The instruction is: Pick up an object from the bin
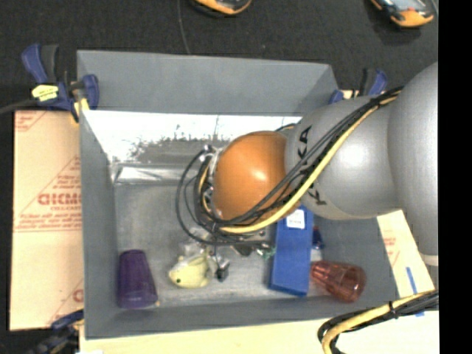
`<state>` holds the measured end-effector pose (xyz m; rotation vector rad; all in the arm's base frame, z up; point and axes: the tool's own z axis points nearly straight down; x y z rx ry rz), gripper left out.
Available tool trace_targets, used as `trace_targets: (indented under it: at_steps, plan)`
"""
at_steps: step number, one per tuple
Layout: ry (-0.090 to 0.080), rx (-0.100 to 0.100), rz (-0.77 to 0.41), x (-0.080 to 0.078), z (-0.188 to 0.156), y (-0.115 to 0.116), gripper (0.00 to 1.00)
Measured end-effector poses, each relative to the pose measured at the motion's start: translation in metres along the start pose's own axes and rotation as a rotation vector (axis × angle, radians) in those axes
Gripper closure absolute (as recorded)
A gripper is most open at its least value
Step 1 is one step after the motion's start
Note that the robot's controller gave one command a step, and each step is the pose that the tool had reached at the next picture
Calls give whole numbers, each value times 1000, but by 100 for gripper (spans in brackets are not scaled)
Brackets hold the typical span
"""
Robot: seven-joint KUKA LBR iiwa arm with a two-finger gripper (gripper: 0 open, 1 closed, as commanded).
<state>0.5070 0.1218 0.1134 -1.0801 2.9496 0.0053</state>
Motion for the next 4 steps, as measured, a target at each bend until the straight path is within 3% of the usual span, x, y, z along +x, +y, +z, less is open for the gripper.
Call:
trace_targets:
  at_steps: [1,2,3,4]
  plan:
    - [-5,3,3,-1,-32,-1,100]
    - [-8,4,5,-2,-43,-2,100]
    - [1,-2,6,0,-75,0,100]
    - [-9,4,6,-2,-120,-2,100]
